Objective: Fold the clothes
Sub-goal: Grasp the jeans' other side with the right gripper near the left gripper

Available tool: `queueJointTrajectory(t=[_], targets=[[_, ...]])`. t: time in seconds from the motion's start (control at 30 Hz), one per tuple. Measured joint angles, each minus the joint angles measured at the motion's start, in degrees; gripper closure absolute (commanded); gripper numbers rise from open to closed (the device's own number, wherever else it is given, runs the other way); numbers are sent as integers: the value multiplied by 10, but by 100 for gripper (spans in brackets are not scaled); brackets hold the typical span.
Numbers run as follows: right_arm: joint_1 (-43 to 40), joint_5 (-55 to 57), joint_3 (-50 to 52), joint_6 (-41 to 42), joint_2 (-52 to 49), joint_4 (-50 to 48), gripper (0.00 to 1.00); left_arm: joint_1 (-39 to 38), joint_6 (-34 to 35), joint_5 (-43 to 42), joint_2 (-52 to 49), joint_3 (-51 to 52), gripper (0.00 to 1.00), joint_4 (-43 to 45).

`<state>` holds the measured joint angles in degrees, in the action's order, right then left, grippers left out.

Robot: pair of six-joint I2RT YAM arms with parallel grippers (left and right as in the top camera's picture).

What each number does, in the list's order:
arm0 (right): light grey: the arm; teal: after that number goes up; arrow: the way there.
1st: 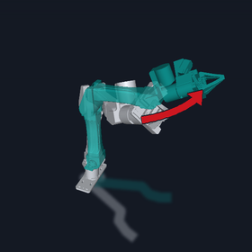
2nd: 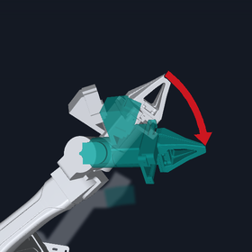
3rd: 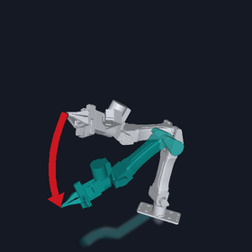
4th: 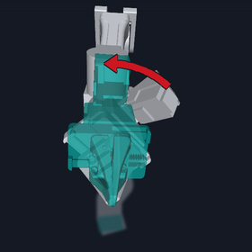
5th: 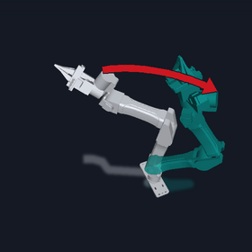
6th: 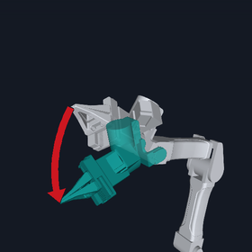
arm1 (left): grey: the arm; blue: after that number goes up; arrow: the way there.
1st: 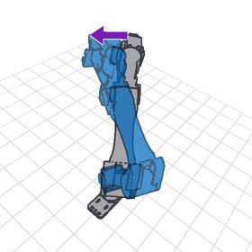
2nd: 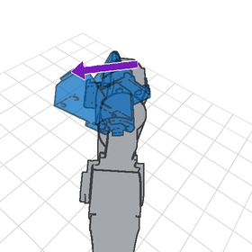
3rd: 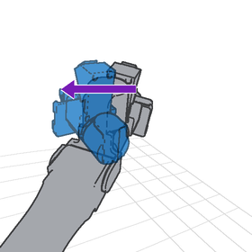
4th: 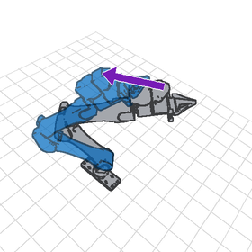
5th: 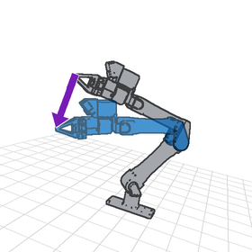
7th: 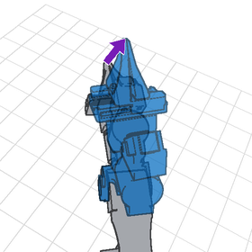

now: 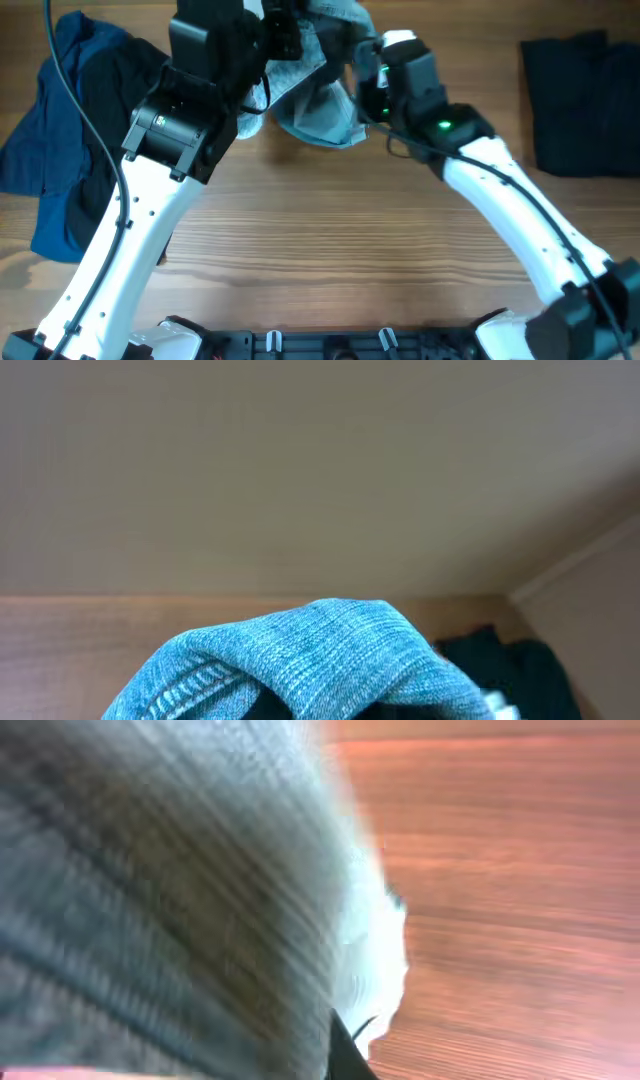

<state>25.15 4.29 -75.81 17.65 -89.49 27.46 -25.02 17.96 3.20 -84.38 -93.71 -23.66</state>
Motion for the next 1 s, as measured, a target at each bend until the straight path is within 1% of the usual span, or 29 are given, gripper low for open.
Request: queueJointTrajectory(t=[0.13, 0.3, 0.33, 0.5, 0.6, 0.73, 0.9, 1.0], targets=[[-33, -9, 0, -27, 50, 27, 96, 0, 0, 0, 0, 0, 96, -28], [-66, -19, 0, -63, 116, 43, 96, 0, 0, 0, 0, 0, 96, -34], [-82, -22, 0, -73, 151, 43, 96, 0, 0, 0, 0, 0, 96, -34], [-107, -28, 0, -95, 191, 43, 96, 0, 0, -19, 0, 0, 92, -28], [-125, -28, 0, -103, 214, 47, 96, 0, -1, -39, 5, 0, 92, -34], [-134, -28, 0, -105, 229, 56, 96, 0, -1, -57, 23, 0, 93, -92], [-134, -28, 0, -105, 219, 78, 96, 0, -2, -66, 36, -1, 93, -232], [-134, -31, 0, -105, 201, 81, 96, 0, -3, -68, 27, -1, 95, -306]])
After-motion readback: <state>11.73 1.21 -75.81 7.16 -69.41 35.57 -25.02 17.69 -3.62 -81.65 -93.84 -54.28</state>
